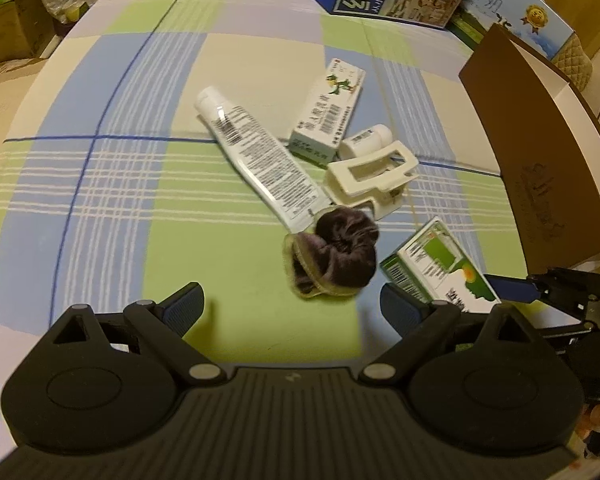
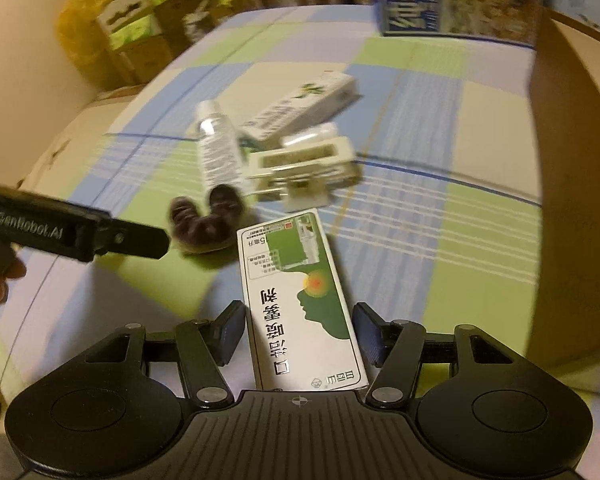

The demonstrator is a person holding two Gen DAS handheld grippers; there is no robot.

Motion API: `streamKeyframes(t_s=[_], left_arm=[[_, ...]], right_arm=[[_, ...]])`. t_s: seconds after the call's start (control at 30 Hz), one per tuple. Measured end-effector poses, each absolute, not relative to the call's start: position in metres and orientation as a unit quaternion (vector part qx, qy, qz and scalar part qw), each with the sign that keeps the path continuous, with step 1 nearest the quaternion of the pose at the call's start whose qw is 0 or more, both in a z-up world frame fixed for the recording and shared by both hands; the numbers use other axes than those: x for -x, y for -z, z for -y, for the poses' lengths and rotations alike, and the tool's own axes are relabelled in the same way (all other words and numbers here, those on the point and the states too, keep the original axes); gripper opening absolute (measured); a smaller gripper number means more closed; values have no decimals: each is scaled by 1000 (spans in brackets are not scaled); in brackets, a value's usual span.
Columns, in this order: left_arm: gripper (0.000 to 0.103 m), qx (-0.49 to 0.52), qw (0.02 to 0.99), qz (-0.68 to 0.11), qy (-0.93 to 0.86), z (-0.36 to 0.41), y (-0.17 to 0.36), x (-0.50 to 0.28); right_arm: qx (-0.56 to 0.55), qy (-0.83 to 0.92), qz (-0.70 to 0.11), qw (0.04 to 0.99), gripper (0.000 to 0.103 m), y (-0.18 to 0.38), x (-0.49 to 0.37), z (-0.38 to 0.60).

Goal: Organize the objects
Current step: 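Grasp the green-and-white medicine box with the right tool while the left tool grasps the brown scrunchie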

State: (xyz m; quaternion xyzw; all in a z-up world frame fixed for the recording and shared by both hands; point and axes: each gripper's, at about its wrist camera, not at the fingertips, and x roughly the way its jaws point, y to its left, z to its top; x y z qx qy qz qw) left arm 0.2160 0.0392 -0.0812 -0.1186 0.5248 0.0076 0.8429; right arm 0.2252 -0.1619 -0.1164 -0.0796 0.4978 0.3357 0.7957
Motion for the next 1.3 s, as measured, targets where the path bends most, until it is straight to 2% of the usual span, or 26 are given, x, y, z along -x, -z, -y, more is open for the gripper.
streamKeyframes(t_s=[0.3, 0.4, 0.47, 0.53, 0.63, 0.67, 0.83, 1.3], left_arm=[[90, 103, 848, -520, -2, -18, 92, -242], [79, 98, 851, -516, -9, -14, 97, -248], [77, 96, 853, -514, -11, -12, 101, -250], [63, 91, 854, -512, -14, -11, 104, -250], [48, 87, 853, -515, -10, -10, 107, -249], [47, 86, 853, -514, -9, -9, 107, -247], [27, 80, 858, -507, -6, -10, 102, -238], [23, 78, 850, -522, 0, -4, 97, -205]], right_arm=[[47, -275, -506, 816, 56, 114, -238, 187], [45, -273, -505, 818, 56, 114, -239, 189], [47, -270, -505, 819, 56, 115, -240, 189], [48, -268, -506, 819, 56, 117, -241, 189], [53, -267, -505, 819, 56, 119, -243, 187], [57, -268, -504, 819, 56, 120, -244, 185], [71, -269, -503, 818, 56, 124, -248, 178], [101, -289, -504, 808, 54, 125, -234, 174]])
